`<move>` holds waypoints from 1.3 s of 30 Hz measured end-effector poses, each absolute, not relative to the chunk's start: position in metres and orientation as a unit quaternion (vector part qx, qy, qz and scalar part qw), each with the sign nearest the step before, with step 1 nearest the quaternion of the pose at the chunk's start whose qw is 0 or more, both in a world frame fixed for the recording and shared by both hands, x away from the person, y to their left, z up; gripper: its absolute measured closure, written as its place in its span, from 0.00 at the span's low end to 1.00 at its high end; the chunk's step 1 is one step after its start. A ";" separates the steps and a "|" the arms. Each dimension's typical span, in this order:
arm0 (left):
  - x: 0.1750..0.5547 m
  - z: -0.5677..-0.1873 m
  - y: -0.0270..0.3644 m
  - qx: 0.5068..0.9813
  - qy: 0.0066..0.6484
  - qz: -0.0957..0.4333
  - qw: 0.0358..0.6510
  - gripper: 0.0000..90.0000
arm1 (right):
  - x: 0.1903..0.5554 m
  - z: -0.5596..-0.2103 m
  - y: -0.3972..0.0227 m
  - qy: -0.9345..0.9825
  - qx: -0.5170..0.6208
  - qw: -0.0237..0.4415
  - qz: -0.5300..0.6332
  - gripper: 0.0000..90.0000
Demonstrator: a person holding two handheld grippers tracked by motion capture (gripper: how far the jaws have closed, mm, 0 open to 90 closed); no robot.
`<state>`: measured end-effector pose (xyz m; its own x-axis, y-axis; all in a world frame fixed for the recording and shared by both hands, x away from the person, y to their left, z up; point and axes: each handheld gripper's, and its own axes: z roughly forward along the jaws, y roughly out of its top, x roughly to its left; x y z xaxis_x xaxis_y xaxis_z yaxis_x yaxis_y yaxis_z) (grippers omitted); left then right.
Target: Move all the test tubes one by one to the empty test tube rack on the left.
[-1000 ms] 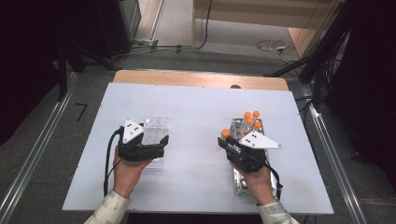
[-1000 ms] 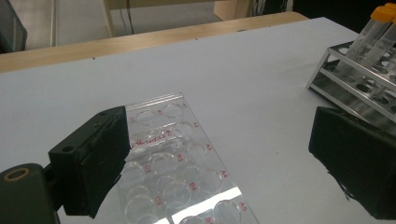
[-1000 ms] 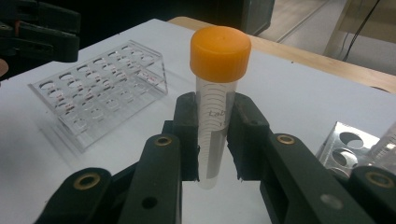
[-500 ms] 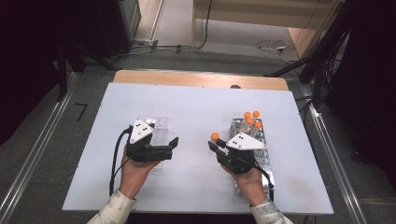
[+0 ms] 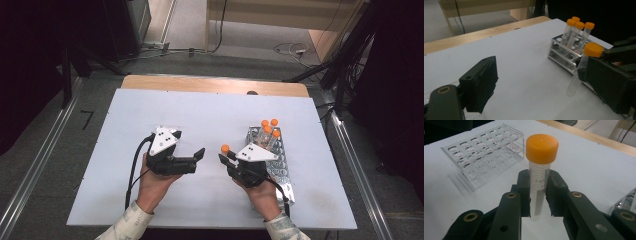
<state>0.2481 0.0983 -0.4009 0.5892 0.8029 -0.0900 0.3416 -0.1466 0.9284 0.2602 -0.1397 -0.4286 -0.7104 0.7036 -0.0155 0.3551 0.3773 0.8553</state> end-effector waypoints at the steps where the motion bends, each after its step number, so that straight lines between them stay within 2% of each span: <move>1: 0.248 -0.400 0.095 0.726 0.393 0.219 0.520 0.14 | 0.260 -0.429 -0.139 0.807 0.327 0.192 0.452 0.80; 9: 0.247 -0.401 0.075 0.747 0.354 0.192 0.529 0.19 | 0.261 -0.430 -0.132 0.812 0.319 0.188 0.451 0.80; 13: 0.251 -0.404 0.072 0.757 0.345 0.185 0.524 0.26 | 0.258 -0.430 -0.126 0.817 0.308 0.185 0.451 0.80; 21: 0.253 -0.407 0.068 0.765 0.324 0.171 0.530 0.47 | 0.258 -0.431 -0.119 0.818 0.302 0.178 0.456 0.80; 28: 0.256 -0.411 0.065 0.773 0.320 0.170 0.521 0.58 | 0.259 -0.431 -0.119 0.819 0.302 0.169 0.457 0.80; 31: 0.256 -0.412 0.064 0.773 0.318 0.168 0.524 0.67 | 0.259 -0.431 -0.118 0.819 0.300 0.167 0.460 0.80; 39: 0.257 -0.413 0.063 0.773 0.314 0.166 0.526 0.76 | 0.258 -0.430 -0.119 0.818 0.303 0.170 0.459 0.80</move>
<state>0.2568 0.0626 -0.4126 0.7480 0.6597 -0.0728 0.3104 -0.2508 0.9169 0.2584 -0.1190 -0.4301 -0.7589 0.6513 0.0011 0.3398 0.3944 0.8538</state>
